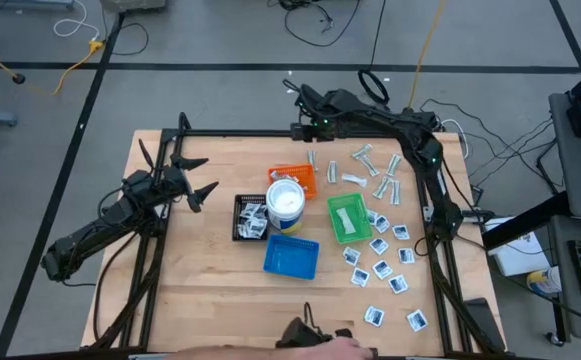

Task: Pick & Place First Aid Supplies
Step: Put the green bandage pack into the green bin

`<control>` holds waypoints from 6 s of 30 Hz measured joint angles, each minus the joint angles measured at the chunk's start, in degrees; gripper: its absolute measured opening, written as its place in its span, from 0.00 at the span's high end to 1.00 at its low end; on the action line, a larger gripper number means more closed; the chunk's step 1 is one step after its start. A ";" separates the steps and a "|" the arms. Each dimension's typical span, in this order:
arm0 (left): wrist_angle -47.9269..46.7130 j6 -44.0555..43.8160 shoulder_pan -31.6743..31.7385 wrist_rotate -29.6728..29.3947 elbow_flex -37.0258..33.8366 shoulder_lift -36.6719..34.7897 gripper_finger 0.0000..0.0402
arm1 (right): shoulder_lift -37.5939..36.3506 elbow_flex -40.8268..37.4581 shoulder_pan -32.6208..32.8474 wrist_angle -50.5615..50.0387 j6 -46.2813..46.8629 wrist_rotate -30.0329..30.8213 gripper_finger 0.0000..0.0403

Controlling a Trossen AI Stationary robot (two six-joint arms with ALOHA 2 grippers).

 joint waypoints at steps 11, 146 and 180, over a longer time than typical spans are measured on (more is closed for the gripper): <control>0.00 0.00 -0.02 0.00 0.00 0.00 0.01 | 6.55 -0.02 0.94 0.20 -1.53 0.01 0.64; -0.02 0.17 0.00 0.00 0.00 0.02 0.01 | -38.07 -52.14 29.02 13.13 23.53 4.66 0.49; -0.02 0.01 0.00 0.00 0.00 0.02 0.01 | -21.59 -28.31 3.40 6.46 10.10 1.56 0.51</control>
